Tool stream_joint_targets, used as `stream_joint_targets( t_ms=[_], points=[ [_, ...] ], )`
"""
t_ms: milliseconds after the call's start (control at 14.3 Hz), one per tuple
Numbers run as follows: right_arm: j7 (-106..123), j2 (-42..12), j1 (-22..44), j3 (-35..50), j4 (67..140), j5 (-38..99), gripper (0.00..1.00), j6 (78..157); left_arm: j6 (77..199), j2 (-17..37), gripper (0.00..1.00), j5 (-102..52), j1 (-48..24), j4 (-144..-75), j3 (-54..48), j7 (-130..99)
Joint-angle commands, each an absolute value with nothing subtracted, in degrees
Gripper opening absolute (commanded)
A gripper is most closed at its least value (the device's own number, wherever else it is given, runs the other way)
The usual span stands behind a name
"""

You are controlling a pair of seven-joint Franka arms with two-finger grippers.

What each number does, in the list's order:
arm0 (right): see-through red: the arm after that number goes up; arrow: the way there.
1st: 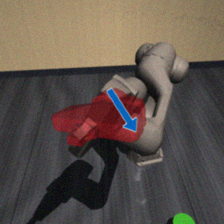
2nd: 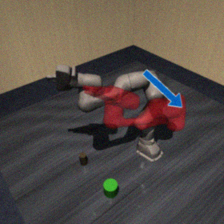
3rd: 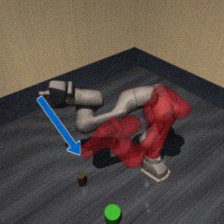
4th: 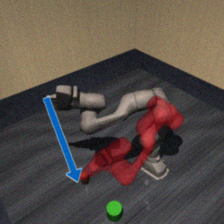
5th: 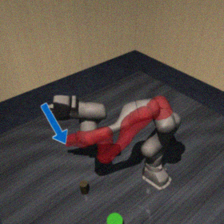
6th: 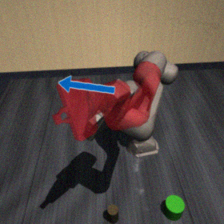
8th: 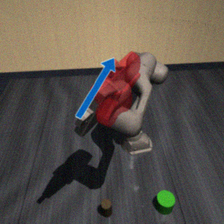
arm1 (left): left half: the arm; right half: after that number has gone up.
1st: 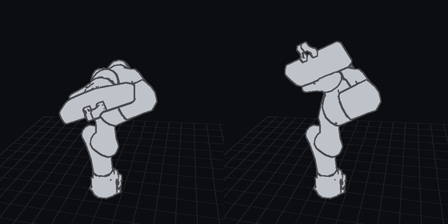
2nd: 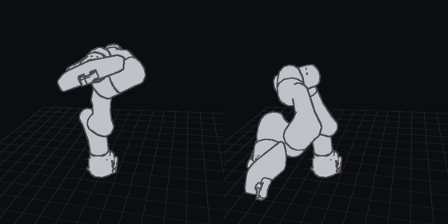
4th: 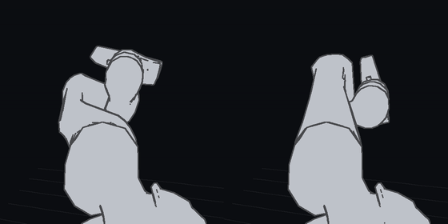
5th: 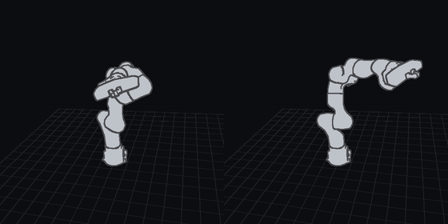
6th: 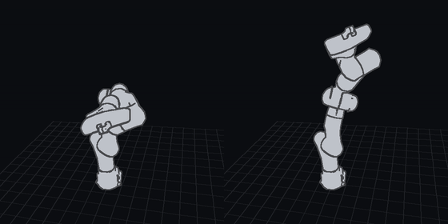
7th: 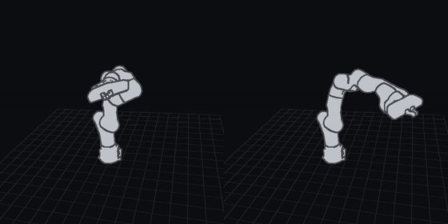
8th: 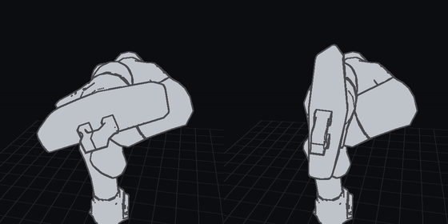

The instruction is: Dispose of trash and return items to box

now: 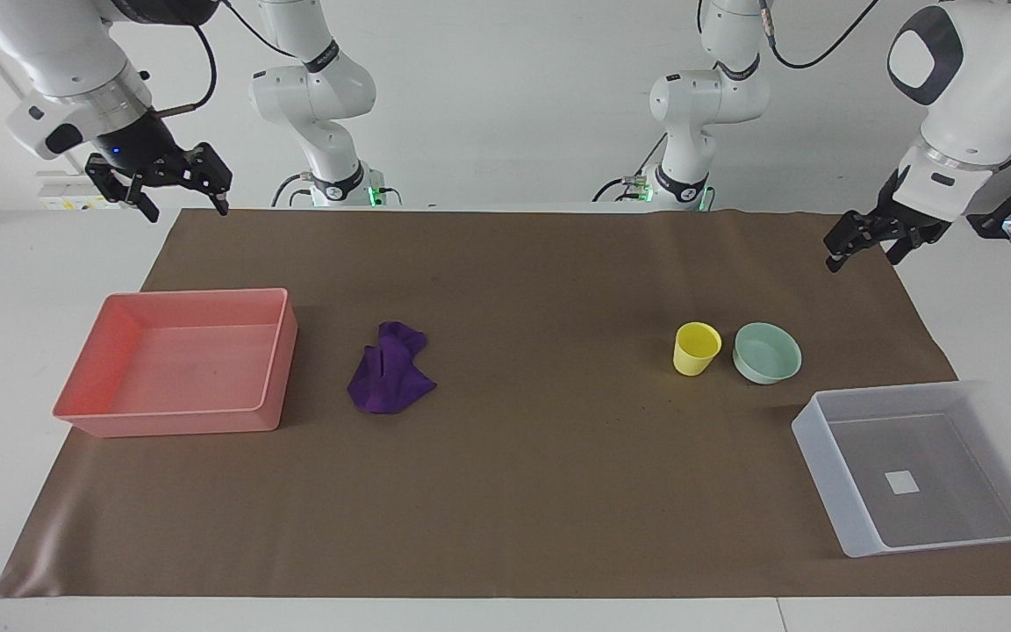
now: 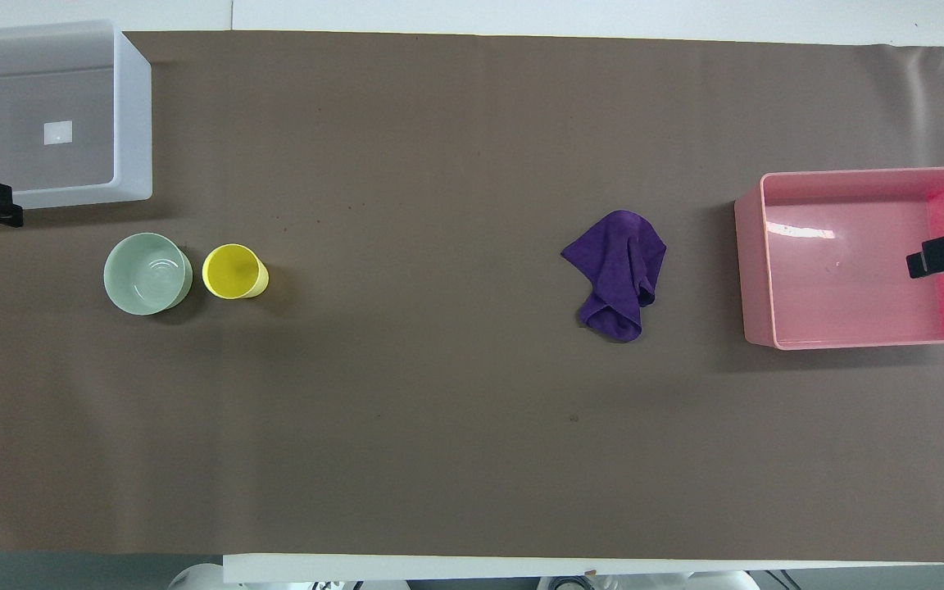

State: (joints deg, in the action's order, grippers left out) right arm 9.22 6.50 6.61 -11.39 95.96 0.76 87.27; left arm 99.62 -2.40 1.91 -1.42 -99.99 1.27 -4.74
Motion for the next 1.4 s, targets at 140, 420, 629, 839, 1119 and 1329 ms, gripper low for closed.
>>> stream_joint_targets(
  t_ms=[140, 420, 629, 839, 1119, 1329],
  points=[
    [9.84, 6.07, 10.8, -10.72, 105.28, 1.05, 1.0, 97.19, 112.64, -2.72, 1.0, 2.72, 0.18, -111.94, 0.97, -9.22],
    [4.76, 0.02, 16.07, -10.63, 105.47, 1.67, 0.99, 104.04, 119.0, -1.58, 1.0, 2.72, 0.09, -120.13, 0.97, -9.23],
    [-0.25, -4.64, 19.68, -10.63, 105.56, 6.56, 1.0, 109.23, 124.08, -1.49, 1.0, 2.72, -0.26, -126.01, 0.88, -9.93],
    [-0.79, -7.64, 21.7, -10.63, 108.0, 8.26, 0.99, 116.69, 130.59, -0.53, 1.0, 2.72, -0.62, -129.81, 0.88, -10.63],
    [-1.76, -8.35, 24.26, -10.63, 116.26, 8.44, 0.99, 125.31, 132.09, 2.63, 1.0, 2.64, -0.35, -130.16, 0.88, -11.33],
    [-1.84, -13.08, 25.39, -10.63, 117.16, 8.44, 0.98, 132.16, 134.12, 3.16, 1.0, 2.64, -0.44, -132.27, 0.88, -11.34]
  ],
)
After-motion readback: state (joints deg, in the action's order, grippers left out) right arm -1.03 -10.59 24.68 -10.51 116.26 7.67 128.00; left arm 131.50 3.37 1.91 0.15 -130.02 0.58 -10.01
